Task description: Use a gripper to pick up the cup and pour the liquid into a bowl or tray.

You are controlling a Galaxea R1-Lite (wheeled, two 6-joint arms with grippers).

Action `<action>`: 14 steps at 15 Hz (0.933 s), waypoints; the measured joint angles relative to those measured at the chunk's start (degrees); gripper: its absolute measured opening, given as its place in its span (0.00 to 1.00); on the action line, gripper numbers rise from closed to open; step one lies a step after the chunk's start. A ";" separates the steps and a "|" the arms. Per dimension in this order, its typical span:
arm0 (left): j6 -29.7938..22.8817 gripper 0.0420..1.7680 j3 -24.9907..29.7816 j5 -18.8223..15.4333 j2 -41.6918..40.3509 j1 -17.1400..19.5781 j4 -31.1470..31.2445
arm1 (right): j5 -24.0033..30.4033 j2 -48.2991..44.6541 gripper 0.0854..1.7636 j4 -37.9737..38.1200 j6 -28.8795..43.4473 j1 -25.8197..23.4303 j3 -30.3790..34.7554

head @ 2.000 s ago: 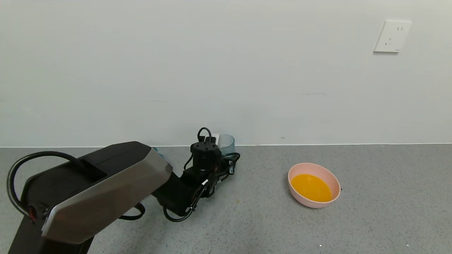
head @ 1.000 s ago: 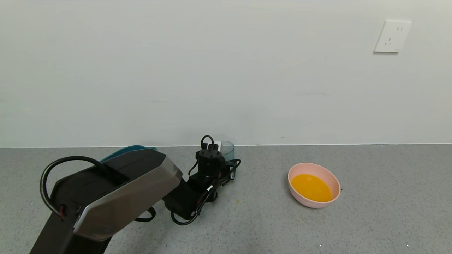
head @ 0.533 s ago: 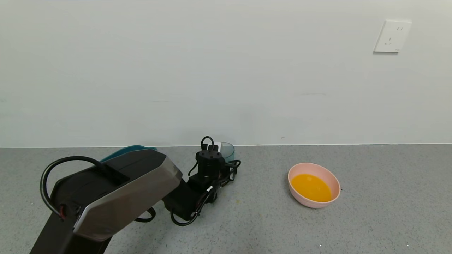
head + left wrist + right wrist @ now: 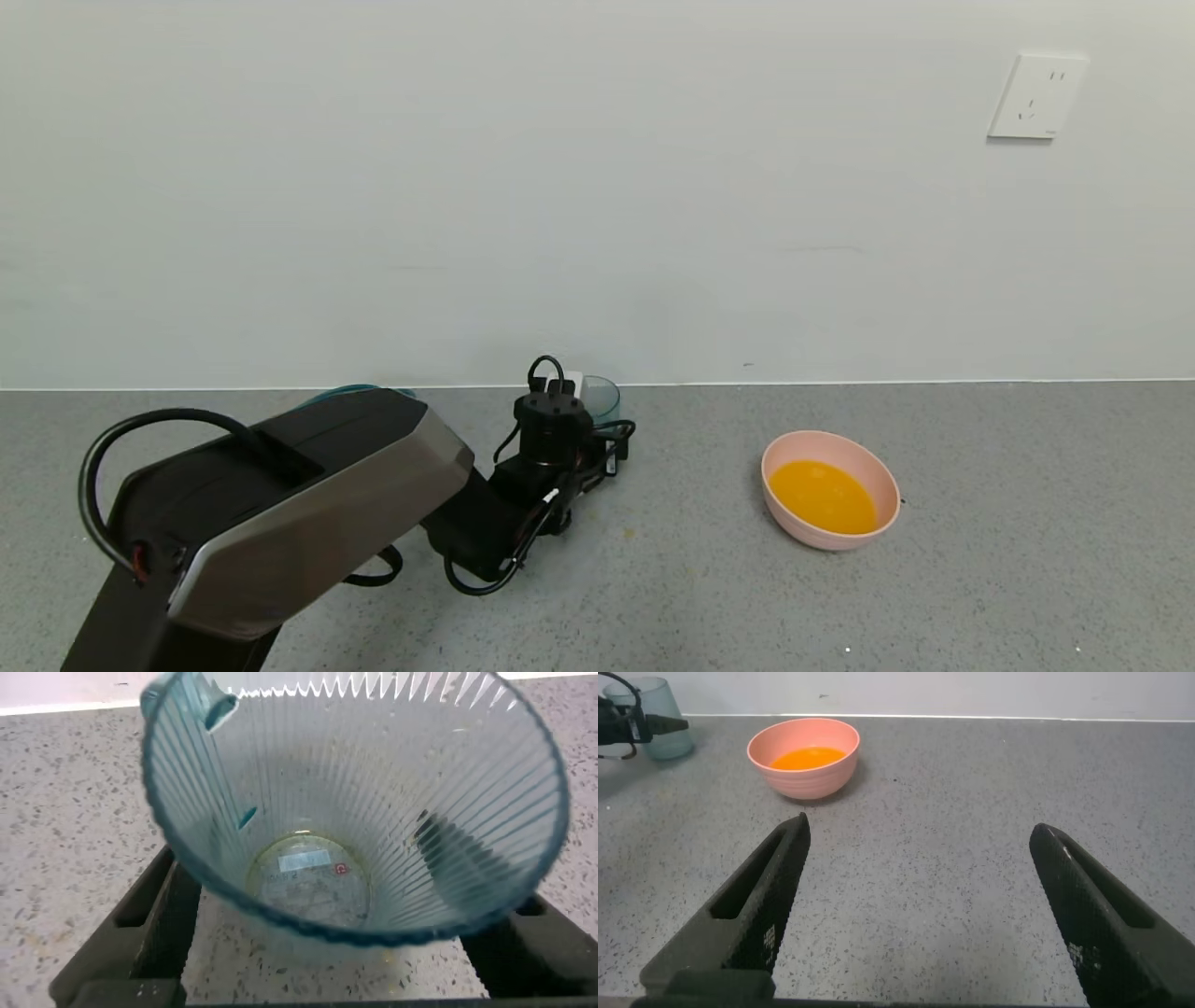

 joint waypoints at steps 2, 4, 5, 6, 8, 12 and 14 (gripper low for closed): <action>0.06 0.93 0.77 -0.32 -1.94 -0.11 3.41 | 0.00 0.00 0.97 0.00 -0.02 0.02 0.00; 0.15 0.94 1.82 -0.60 -4.53 -0.50 6.45 | 0.00 0.00 0.97 0.00 0.00 0.02 0.00; 0.33 0.94 2.49 -0.68 -6.02 -0.88 8.41 | 0.00 0.00 0.97 0.00 0.02 0.02 0.00; 0.46 0.95 3.06 -0.79 -7.59 -1.19 10.18 | 0.00 0.00 0.97 0.00 0.02 0.02 0.00; 0.52 0.95 3.86 -0.79 -11.01 -1.63 14.40 | 0.00 0.00 0.97 0.00 0.00 0.00 0.00; 0.55 0.96 7.22 -0.57 -18.99 -1.88 21.83 | 0.00 0.00 0.97 0.00 0.00 0.00 0.00; 0.55 0.96 10.20 -0.63 -23.71 -1.85 25.83 | 0.00 0.00 0.97 0.01 -0.02 0.00 0.00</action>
